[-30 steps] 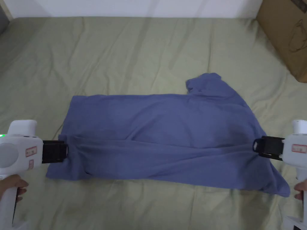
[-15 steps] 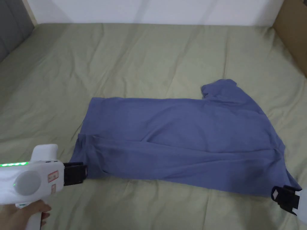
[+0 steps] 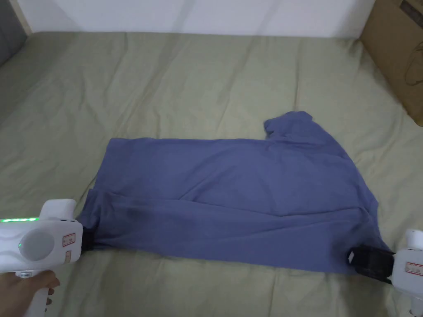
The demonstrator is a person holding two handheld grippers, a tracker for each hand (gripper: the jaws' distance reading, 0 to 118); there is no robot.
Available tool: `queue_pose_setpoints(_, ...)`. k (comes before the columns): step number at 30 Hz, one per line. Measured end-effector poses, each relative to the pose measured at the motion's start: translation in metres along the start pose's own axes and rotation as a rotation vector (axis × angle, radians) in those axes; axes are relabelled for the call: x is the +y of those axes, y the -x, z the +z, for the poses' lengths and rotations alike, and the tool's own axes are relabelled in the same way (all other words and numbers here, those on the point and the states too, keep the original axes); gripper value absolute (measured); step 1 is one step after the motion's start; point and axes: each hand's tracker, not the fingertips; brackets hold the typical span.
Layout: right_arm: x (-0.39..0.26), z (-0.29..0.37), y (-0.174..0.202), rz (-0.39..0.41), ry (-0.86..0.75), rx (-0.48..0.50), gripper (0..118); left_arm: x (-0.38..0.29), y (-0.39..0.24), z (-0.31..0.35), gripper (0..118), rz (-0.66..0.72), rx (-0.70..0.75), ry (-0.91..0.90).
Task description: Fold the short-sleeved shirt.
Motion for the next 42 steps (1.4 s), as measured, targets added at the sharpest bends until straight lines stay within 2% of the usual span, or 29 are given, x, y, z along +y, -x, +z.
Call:
queue_pose_setpoints(1,-0.004,-0.008,-0.002,-0.031,0.022,0.04,102,-0.001,0.0,0.002,6,0.012,-0.004,-0.002)
queue_pose_setpoints(2,-0.008,-0.01,-0.001,0.051,-0.02,-0.019,101,-0.002,0.001,0.005,6,0.016,-0.008,-0.005)
queue_pose_setpoints(3,-0.009,0.0,0.003,0.124,-0.026,-0.02,99,-0.002,0.002,0.008,6,0.016,-0.013,-0.011)
queue_pose_setpoints(4,-0.008,0.009,0.006,0.143,-0.035,-0.034,90,-0.001,0.003,0.012,6,0.011,-0.018,-0.012)
queue_pose_setpoints(6,-0.008,0.022,0.008,0.126,-0.056,-0.031,57,-0.001,0.003,0.017,6,0.0,-0.026,-0.023)
queue_pose_setpoints(7,-0.006,0.026,0.007,0.131,-0.06,-0.003,34,0.0,0.003,0.019,6,0.001,-0.027,-0.029)
queue_pose_setpoints(8,-0.004,0.027,0.008,0.122,-0.059,0.014,18,0.003,0.002,0.024,6,0.0,-0.027,-0.031)
queue_pose_setpoints(10,-0.001,0.029,0.016,0.116,-0.037,0.012,13,0.004,-0.001,0.028,6,-0.007,-0.019,-0.05)
queue_pose_setpoints(11,-0.001,0.03,0.02,0.143,-0.046,-0.018,12,0.006,-0.001,0.031,6,-0.012,-0.019,-0.051)
queue_pose_setpoints(14,-0.002,0.042,0.021,0.154,-0.063,-0.019,11,0.006,0.0,0.041,6,-0.017,-0.02,-0.054)
queue_pose_setpoints(16,-0.003,0.058,0.012,0.109,-0.079,0.053,11,0.002,0.003,0.053,6,-0.014,-0.034,-0.068)
queue_pose_setpoints(17,-0.003,0.066,0.008,0.081,-0.096,0.05,11,-0.002,0.004,0.058,6,-0.009,-0.04,-0.076)
queue_pose_setpoints(23,-0.028,0.109,-0.021,0.036,-0.081,0.127,10,-0.044,0.012,0.086,6,0.017,-0.055,-0.063)
queue_pose_setpoints(28,-0.077,0.112,-0.028,0.071,-0.003,0.077,10,-0.089,0.016,0.089,6,-0.026,-0.024,0.009)
queue_pose_setpoints(30,-0.092,0.102,-0.03,0.079,0.019,0.107,10,-0.102,0.018,0.079,6,-0.031,-0.013,0.023)
queue_pose_setpoints(31,-0.097,0.097,-0.032,0.047,0.029,0.139,12,-0.106,0.019,0.074,7,-0.01,-0.013,0.018)
queue_pose_setpoints(32,-0.098,0.096,-0.032,0.021,0.043,0.141,25,-0.108,0.023,0.075,16,0.033,-0.03,0.012)
queue_pose_setpoints(33,-0.097,0.095,-0.033,-0.004,0.047,0.142,56,-0.107,0.024,0.075,33,0.057,-0.022,0.014)
queue_pose_setpoints(34,-0.095,0.095,-0.033,-0.028,0.043,0.146,100,-0.104,0.026,0.077,66,0.073,0.004,0.014)
queue_pose_setpoints(35,-0.092,0.1,-0.032,-0.035,0.028,0.144,111,-0.1,0.028,0.081,95,0.071,0.0,0.011)
queue_pose_setpoints(36,-0.088,0.106,-0.032,-0.044,-0.021,0.16,111,-0.096,0.03,0.085,111,0.073,-0.002,0.004)
queue_pose_setpoints(37,-0.08,0.112,-0.03,-0.035,-0.05,0.157,111,-0.09,0.029,0.093,111,0.069,-0.013,-0.045)
queue_pose_setpoints(39,-0.065,0.127,-0.016,0.015,-0.115,0.098,109,-0.077,0.023,0.104,103,0.06,-0.024,-0.105)
queue_pose_setpoints(40,-0.058,0.133,-0.009,0.042,-0.172,0.09,105,-0.069,0.017,0.11,91,0.06,-0.037,-0.113)
queue_pose_setpoints(41,-0.051,0.137,-0.001,0.066,-0.207,0.085,94,-0.061,0.012,0.113,70,0.061,-0.062,-0.143)
queue_pose_setpoints(42,-0.044,0.138,0.005,0.077,-0.219,0.081,76,-0.055,0.005,0.113,41,0.068,-0.064,-0.178)
